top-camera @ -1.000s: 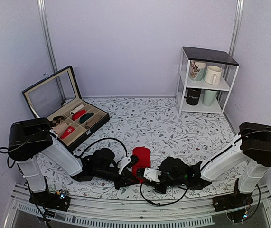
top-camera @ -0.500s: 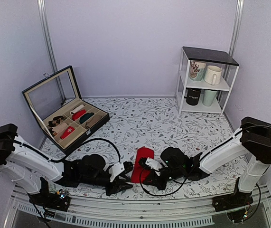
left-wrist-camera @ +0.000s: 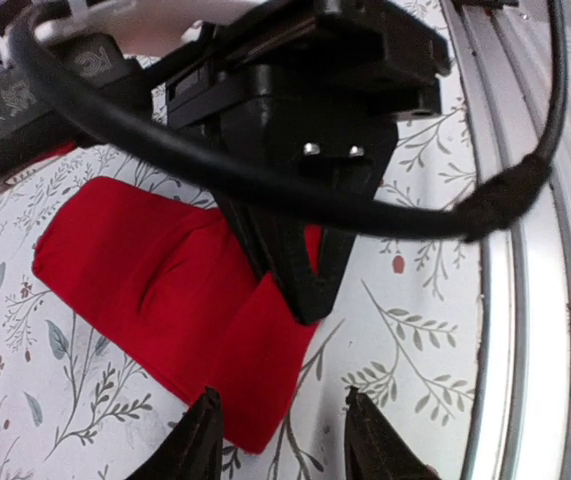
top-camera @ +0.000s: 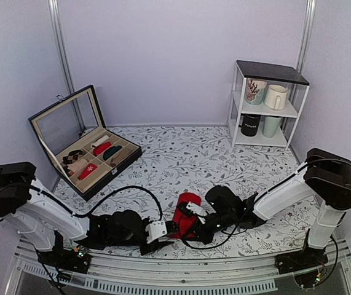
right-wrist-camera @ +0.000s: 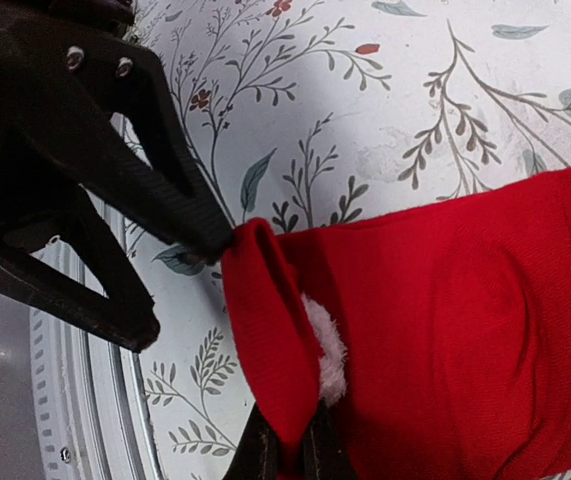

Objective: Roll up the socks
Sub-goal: Roll a pair of socks at the center of the board.

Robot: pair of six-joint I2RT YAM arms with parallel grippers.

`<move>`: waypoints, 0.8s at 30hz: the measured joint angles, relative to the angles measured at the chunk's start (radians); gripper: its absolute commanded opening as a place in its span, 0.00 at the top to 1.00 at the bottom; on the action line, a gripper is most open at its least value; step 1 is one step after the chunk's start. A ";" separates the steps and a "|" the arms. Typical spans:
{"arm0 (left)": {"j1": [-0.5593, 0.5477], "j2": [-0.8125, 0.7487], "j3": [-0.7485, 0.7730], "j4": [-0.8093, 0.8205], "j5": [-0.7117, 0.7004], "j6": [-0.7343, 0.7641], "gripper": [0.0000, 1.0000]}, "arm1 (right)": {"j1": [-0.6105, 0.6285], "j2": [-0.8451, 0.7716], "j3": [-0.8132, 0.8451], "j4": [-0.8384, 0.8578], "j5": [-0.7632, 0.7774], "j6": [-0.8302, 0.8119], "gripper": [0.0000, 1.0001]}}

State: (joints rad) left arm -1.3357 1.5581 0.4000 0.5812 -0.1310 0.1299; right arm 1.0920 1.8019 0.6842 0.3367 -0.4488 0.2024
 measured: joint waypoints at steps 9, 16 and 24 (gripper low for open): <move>-0.004 0.108 0.005 0.114 -0.084 0.063 0.56 | 0.000 0.000 0.000 -0.007 -0.021 -0.001 0.99; -0.005 0.131 0.005 0.127 -0.060 0.057 0.61 | 0.000 0.000 0.000 -0.014 -0.035 -0.001 0.99; -0.006 0.154 0.013 0.139 -0.005 0.035 0.96 | 0.000 0.006 0.005 -0.019 -0.052 -0.004 0.98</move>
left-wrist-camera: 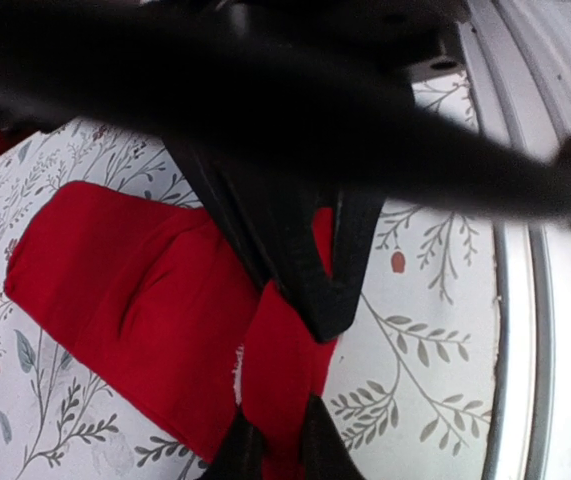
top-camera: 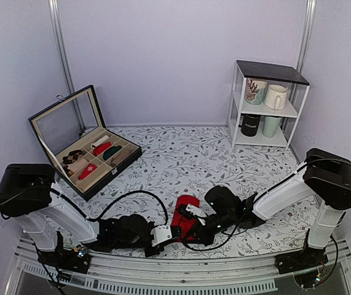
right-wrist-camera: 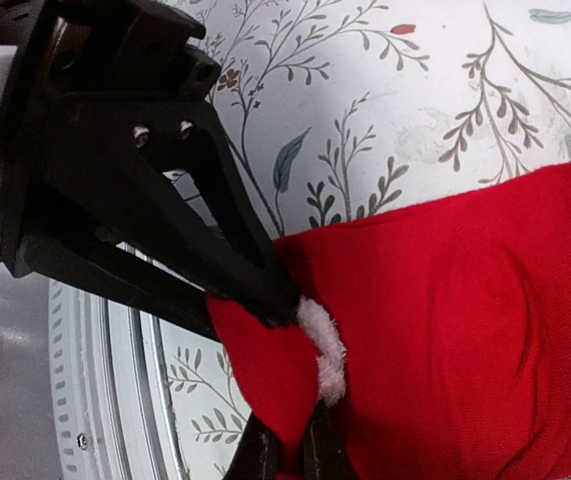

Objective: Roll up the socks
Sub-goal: Roll a pair of socks at the center of the board.

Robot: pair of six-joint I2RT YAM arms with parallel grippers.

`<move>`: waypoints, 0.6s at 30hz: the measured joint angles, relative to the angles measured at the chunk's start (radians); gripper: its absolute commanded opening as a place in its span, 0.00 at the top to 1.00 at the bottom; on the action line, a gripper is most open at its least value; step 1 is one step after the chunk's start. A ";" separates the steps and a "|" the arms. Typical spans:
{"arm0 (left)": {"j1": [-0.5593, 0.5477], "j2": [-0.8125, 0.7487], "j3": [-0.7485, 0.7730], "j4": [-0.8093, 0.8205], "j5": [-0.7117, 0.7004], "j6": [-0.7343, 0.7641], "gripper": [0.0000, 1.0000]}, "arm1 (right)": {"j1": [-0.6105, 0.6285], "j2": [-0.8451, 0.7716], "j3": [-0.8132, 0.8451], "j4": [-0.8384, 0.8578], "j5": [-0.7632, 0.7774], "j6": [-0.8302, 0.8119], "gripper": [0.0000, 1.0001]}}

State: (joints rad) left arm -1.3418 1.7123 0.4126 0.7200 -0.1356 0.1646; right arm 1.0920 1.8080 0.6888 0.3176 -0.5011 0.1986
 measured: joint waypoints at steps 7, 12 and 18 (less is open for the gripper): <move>0.003 0.008 0.006 0.001 0.035 -0.056 1.00 | -0.002 0.000 0.003 -0.010 -0.007 0.001 0.79; 0.034 -0.011 0.003 -0.019 0.105 -0.146 1.00 | 0.005 -0.034 -0.007 -0.014 0.006 -0.007 0.61; 0.112 -0.052 -0.017 -0.064 0.255 -0.280 1.00 | 0.021 -0.235 -0.211 0.053 0.157 -0.047 0.49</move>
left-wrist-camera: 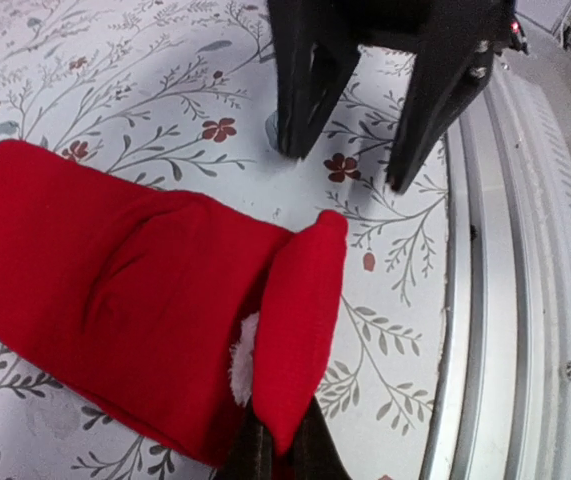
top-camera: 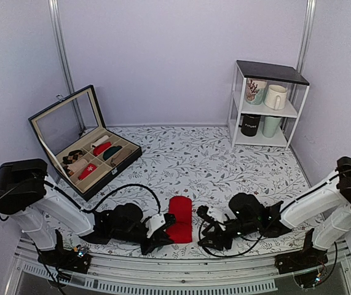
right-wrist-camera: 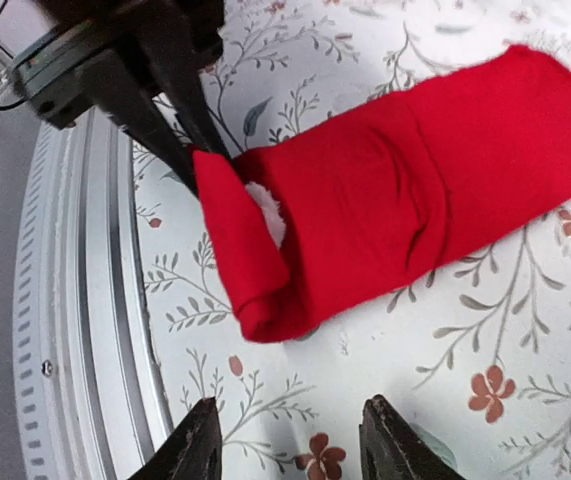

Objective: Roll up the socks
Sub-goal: Roll a pair of socks at the center of the board.

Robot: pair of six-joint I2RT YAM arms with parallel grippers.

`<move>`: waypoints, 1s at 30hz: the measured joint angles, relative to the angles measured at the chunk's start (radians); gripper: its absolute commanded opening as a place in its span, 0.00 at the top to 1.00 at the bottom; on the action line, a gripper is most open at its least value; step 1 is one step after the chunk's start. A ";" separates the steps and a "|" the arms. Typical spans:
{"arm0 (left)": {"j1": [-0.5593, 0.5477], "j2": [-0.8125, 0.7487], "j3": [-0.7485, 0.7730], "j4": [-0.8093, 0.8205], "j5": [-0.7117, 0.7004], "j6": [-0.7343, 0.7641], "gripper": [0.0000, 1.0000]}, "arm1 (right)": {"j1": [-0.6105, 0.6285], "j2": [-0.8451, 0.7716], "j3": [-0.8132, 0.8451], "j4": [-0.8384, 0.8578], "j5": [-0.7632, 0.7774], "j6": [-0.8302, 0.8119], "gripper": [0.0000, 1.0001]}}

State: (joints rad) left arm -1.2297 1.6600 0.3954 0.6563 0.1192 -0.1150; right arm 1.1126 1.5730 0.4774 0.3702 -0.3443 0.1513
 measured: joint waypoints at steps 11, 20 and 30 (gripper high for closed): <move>0.072 0.049 0.050 -0.035 0.183 -0.121 1.00 | 0.113 -0.071 -0.077 0.227 0.210 -0.297 0.49; 0.080 0.076 0.063 -0.021 0.220 -0.144 1.00 | 0.130 0.058 0.022 0.235 0.204 -0.397 0.53; 0.087 0.088 0.063 -0.006 0.239 -0.145 1.00 | 0.131 0.090 0.024 0.221 0.191 -0.372 0.66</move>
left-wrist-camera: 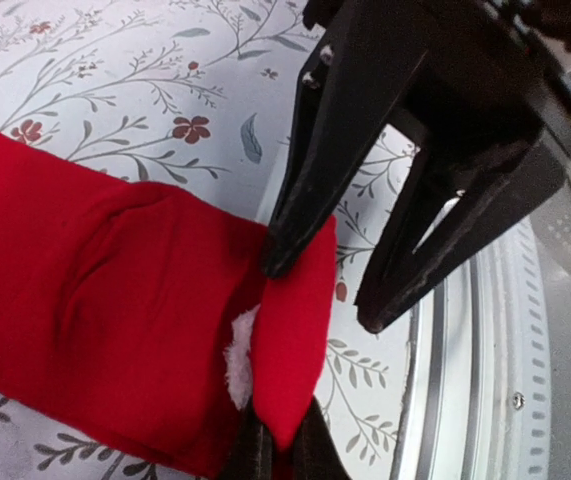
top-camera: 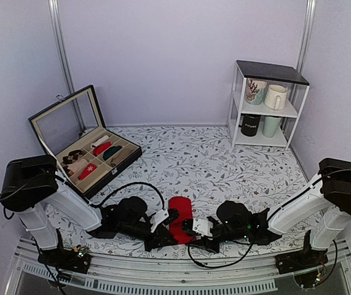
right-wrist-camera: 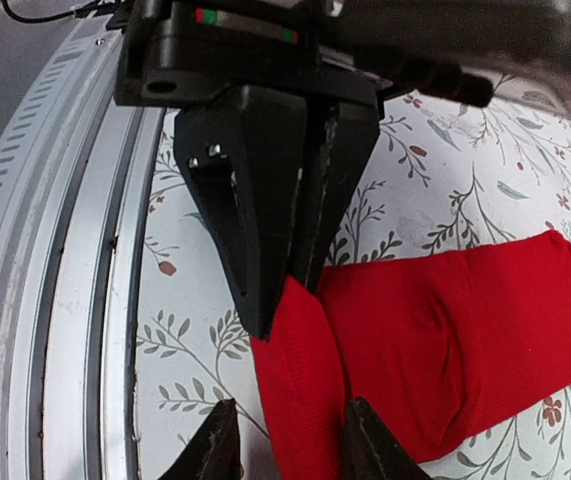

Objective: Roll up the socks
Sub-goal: Roll a pair of socks at the center of the board.

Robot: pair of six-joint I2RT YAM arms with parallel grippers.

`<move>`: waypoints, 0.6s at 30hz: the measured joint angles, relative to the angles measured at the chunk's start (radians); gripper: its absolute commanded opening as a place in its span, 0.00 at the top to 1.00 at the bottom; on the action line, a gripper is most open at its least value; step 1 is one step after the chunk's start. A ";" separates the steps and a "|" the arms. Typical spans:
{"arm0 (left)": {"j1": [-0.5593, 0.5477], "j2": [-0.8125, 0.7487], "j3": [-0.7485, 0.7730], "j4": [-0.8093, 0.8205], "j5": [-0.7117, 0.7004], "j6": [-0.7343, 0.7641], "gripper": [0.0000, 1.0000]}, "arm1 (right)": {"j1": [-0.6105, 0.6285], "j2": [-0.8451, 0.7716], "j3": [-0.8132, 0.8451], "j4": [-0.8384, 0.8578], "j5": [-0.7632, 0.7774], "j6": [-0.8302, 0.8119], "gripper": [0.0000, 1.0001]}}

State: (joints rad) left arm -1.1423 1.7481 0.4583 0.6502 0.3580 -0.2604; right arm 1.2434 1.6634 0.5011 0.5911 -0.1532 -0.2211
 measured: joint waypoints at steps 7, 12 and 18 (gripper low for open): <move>0.000 0.001 0.000 0.001 0.001 0.000 1.00 | 0.000 0.053 0.013 -0.016 0.001 0.029 0.80; 0.000 0.002 0.001 0.002 0.002 0.000 0.95 | 0.000 0.055 0.017 -0.029 0.002 0.058 0.92; -0.003 -0.039 -0.004 -0.031 -0.063 0.018 0.63 | -0.001 0.055 0.033 -0.063 -0.019 0.121 0.93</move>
State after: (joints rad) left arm -1.1454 1.7092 0.4545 0.6189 0.2951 -0.2424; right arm 1.2423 1.7180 0.5339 0.5285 -0.1726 -0.1005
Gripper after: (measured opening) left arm 0.227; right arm 0.093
